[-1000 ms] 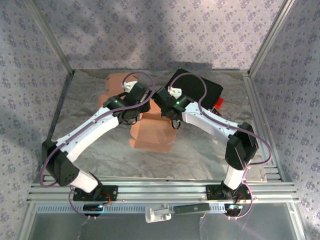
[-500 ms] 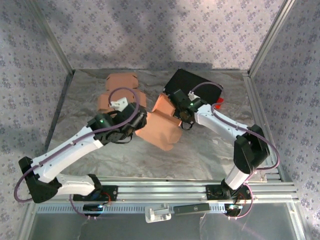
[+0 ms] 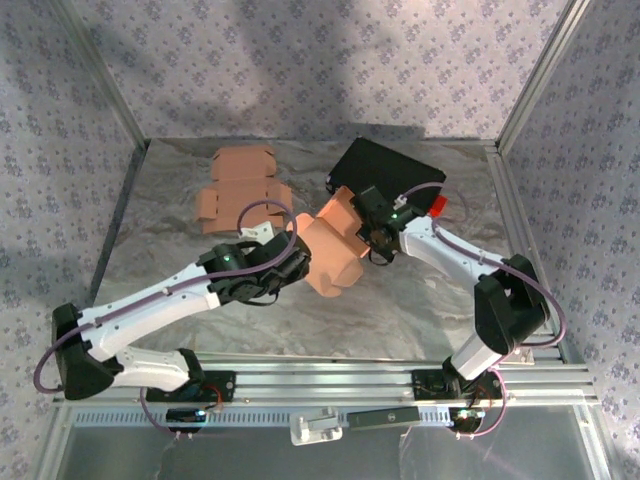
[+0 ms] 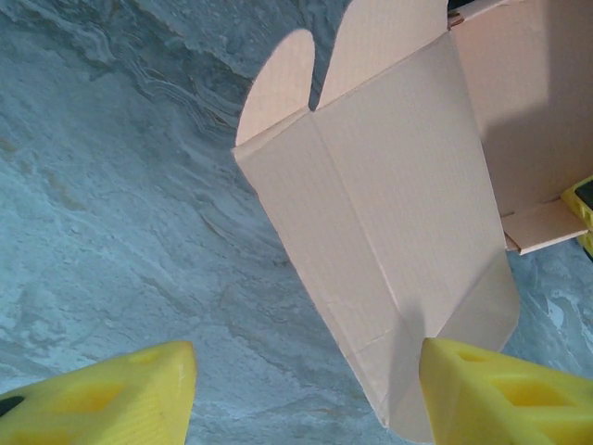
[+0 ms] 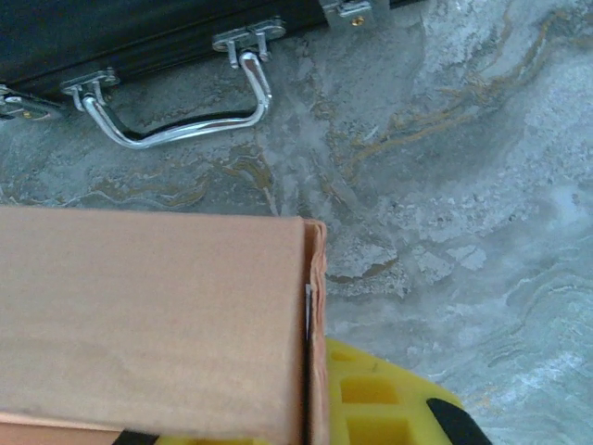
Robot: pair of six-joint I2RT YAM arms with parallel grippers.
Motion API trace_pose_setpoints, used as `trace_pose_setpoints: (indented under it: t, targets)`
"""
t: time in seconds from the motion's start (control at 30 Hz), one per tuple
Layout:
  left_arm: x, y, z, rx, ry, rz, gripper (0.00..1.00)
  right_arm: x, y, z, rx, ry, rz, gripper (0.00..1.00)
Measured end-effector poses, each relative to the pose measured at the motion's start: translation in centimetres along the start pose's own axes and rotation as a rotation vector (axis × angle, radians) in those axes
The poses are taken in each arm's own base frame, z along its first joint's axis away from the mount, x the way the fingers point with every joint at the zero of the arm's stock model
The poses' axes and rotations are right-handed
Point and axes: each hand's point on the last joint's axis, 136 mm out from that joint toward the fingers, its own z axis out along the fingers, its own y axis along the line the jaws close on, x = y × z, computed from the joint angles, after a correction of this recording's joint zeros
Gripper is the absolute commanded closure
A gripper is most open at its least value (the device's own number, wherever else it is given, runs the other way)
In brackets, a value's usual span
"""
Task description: Fold the paper box
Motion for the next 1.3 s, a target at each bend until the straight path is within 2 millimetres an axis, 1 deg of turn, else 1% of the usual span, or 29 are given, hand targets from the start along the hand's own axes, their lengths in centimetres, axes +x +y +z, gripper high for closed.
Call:
trace_pose_setpoints:
  t: [0.1, 0.23, 0.43, 0.6, 0.73, 0.83, 1.0, 1.17, 1.27, 1.3]
  targets:
    - [0.6, 0.2, 0.8, -0.003, 0.016, -0.007, 0.36, 0.0, -0.5, 0.1, -0.002, 0.01, 0.029, 1.0]
    - [1.2, 0.0, 1.6, 0.001, 0.027, -0.009, 0.36, 0.1, -0.6, 0.3, -0.008, 0.015, 0.056, 1.0]
    - [1.8, -1.3, 3.1, 0.018, 0.043, -0.013, 0.43, 0.6, -0.7, 0.7, -0.015, 0.034, 0.08, 1.0]
    - [2.5, -1.6, 4.6, -0.002, 0.057, -0.002, 0.49, 0.7, -0.5, 0.8, -0.029, 0.038, 0.094, 1.0]
    - [2.3, -1.9, 5.0, 0.01, 0.058, -0.014, 0.54, 0.8, -0.3, 0.8, -0.039, 0.046, 0.101, 1.0]
    - [2.0, -2.3, 5.2, 0.025, 0.056, -0.026, 0.61, 0.8, -0.3, 0.8, -0.045, 0.051, 0.103, 1.0]
    - [1.5, -2.5, 5.7, 0.032, 0.049, -0.037, 0.83, 1.0, -0.5, 1.1, -0.043, 0.053, 0.113, 1.0]
    - [1.1, -2.5, 6.2, 0.029, 0.045, -0.055, 1.0, 1.3, -0.9, 1.4, -0.037, 0.07, 0.133, 1.0]
    - [0.8, -2.4, 6.3, 0.027, 0.043, -0.064, 1.0, 1.4, -0.9, 1.5, -0.037, 0.075, 0.143, 1.0]
    - [0.8, -2.4, 6.3, 0.026, 0.042, -0.066, 1.0, 1.4, -0.9, 1.5, -0.037, 0.077, 0.147, 0.94]
